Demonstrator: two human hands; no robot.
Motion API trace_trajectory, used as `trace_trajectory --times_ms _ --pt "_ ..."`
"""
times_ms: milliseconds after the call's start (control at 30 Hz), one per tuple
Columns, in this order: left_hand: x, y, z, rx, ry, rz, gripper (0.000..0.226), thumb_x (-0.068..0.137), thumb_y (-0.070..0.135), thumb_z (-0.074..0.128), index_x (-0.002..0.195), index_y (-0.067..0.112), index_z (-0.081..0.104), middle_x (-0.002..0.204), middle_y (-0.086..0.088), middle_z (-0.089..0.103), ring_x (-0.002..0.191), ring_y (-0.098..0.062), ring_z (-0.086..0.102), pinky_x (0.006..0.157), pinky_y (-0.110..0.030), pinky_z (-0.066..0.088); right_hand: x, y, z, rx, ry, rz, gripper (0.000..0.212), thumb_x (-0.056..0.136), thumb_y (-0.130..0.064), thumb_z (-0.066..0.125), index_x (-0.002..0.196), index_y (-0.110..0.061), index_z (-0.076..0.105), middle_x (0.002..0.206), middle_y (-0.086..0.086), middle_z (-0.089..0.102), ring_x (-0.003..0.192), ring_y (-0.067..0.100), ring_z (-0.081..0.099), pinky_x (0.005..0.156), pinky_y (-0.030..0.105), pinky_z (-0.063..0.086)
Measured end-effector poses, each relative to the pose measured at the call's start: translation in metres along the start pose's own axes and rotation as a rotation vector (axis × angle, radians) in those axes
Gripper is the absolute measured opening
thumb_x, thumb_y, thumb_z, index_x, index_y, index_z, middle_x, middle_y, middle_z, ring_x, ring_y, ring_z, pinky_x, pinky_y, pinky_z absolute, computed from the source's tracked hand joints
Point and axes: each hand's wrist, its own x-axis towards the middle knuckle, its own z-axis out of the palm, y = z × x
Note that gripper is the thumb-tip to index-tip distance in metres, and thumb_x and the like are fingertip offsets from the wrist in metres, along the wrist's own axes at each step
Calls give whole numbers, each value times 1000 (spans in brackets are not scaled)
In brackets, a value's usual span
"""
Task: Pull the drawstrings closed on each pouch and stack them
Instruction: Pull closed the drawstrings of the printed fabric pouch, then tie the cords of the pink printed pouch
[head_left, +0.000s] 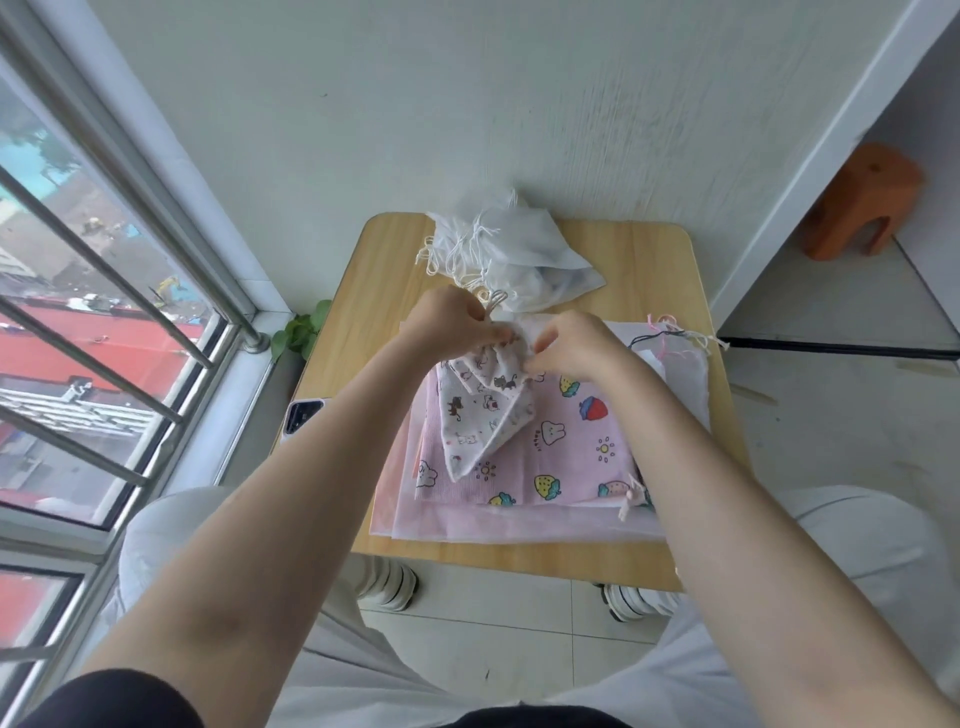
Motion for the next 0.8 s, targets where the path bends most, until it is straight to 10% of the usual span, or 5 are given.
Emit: trace_trajectory --times_ms 200,433,633,700,800 --pt "25 6 1 -182 -21 -81 43 76 47 79 59 14 57 53 7 50 48 -6 43 46 -18 34 38 5 -16 -292 -12 167 13 77 -7 61 65 -7 60 66 7 58 53 22 52 49 22 39" --pt "55 15 -20 -675 -21 -202 40 74 44 82 67 12 58 54 1 48 45 -13 41 46 -22 37 75 -30 -73 -110 312 117 9 86 2 56 80 -4 57 72 10 60 58 23 59 45 24 38" --pt "85 3 -25 -1122 230 -465 19 85 18 75 78 5 63 65 -3 67 57 -19 67 75 -35 61 98 -50 -75 77 418 -267 55 95 -5 43 146 -21 31 114 6 57 95 23 58 74 30 45" --pt "85 -10 -18 -1151 235 -507 5 85 2 70 84 -1 66 76 -8 68 63 -20 70 83 -38 60 102 -44 -65 107 381 -306 61 94 -6 45 149 -25 29 145 4 43 127 23 46 99 32 41" --pt "78 -24 -4 -1006 195 -530 43 91 15 68 128 -2 54 94 -9 62 78 -17 65 85 -36 59 102 -29 -49 39 296 -224 43 93 -11 48 135 -20 53 141 2 50 127 21 48 98 29 40"
